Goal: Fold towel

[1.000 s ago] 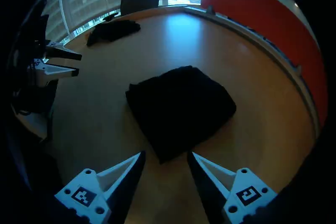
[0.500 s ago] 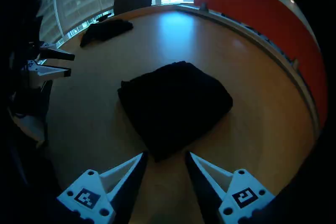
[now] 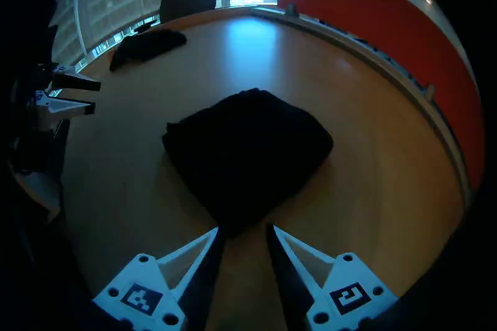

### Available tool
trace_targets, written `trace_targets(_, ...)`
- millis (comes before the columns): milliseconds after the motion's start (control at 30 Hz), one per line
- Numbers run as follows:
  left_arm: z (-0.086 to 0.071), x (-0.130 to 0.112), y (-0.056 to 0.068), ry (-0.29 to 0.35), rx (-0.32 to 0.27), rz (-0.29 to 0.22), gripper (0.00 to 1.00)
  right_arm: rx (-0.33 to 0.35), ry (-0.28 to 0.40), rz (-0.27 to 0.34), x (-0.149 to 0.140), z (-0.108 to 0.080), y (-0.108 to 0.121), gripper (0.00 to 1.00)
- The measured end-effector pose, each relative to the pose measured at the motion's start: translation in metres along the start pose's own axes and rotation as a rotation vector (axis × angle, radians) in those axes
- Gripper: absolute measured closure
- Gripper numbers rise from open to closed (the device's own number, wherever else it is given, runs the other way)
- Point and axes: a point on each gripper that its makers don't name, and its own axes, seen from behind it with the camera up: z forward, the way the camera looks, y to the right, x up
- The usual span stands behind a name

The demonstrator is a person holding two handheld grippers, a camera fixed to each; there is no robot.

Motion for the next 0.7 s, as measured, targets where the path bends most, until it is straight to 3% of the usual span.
trace_targets(400,-0.0005,-0.0001,0.0009,0.000,0.000,0.000,0.05,0.020,-0.002,0.010,-0.0007,0.0053,-0.0049,0.89)
trace_targets(700,-0.0010,0.0003,0.0014,0.002,-0.002,0.001,0.05,0.016,0.004,0.006,0.0019,0.0018,-0.0028,0.95)
